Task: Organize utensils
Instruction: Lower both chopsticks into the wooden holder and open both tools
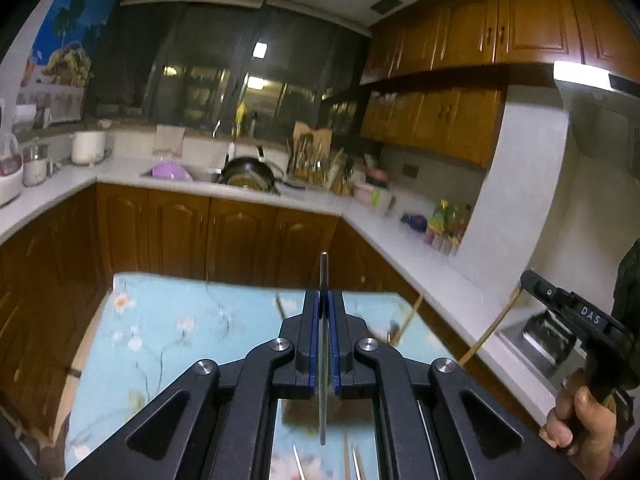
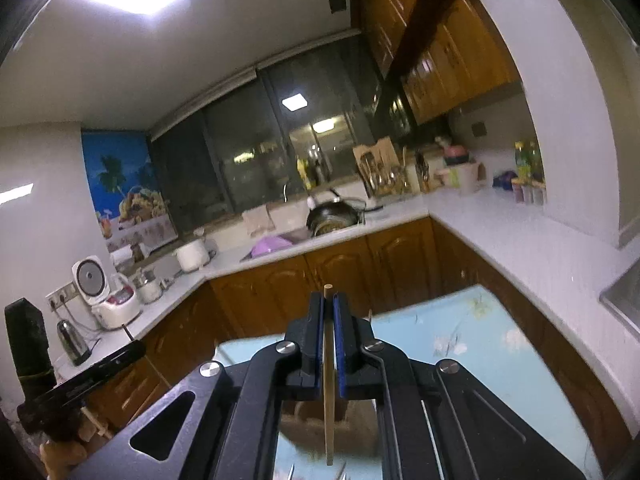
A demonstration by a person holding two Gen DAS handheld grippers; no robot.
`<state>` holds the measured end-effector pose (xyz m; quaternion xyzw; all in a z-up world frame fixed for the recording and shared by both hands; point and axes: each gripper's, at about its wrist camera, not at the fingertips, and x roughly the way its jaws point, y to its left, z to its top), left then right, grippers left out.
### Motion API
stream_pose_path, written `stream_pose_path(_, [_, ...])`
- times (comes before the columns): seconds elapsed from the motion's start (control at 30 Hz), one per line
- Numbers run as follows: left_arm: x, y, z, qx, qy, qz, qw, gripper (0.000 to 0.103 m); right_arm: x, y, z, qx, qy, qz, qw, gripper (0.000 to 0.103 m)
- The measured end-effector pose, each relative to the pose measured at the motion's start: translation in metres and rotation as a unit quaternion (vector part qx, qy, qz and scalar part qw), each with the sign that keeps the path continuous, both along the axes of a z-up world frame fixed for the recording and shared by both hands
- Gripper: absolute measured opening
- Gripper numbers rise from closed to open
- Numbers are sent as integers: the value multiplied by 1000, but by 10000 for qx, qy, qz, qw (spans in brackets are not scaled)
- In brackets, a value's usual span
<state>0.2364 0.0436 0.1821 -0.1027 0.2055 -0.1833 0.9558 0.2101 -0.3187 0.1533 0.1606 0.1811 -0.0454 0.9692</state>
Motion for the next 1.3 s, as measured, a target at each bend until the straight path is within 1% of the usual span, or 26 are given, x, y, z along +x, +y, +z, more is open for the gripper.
stream_pose_path(0.07, [14, -2, 3, -51, -86, 116, 9999, 3, 8, -2, 4, -23, -72, -45, 10000, 5])
stream_pose_path(0.17, [28, -5, -5, -114, -196, 284, 9993, 3, 24, -5, 7, -95, -155, -136, 9997, 5])
stream_pose_path(0.3, [50, -14, -30, -240, -210, 514, 9982, 3, 41, -10, -3, -80, -142, -195, 9997, 5])
stream_pose_path(0.43, [66, -30, -60, -289, -93, 657, 9974, 3, 52, -12, -23, -68, -66, -241, 9997, 5])
stream_pose_path(0.5, [73, -39, -72, -207, -36, 725, 9971, 3, 56, -12, -36, -29, 17, -243, 9997, 5])
stream_pose_path(0.7, [87, -58, -104, -146, 286, 597, 9977, 3, 61, -13, -72, 128, 346, -219, 9991, 5])
stream_pose_path(0.83, [102, -62, -117, -84, 501, 509, 9974, 4, 62, -13, -89, 196, 555, -189, 9981, 5])
stream_pose_path(0.9, [106, -58, -113, -57, 564, 439, 9974, 4, 63, -14, -93, 239, 623, -181, 9976, 5])
stream_pose_path(1.0, [109, -55, -104, 4, 534, 449, 9976, 4, 63, -17, -93, 261, 654, -201, 9973, 5])
stream_pose_path(1.1, [112, -51, -96, -17, 552, 442, 9975, 4, 63, -16, -92, 272, 684, -198, 9971, 6])
stream_pose_path(1.3, [110, -49, -97, 15, 571, 466, 9973, 5, 65, -18, -92, 302, 737, -174, 9967, 7])
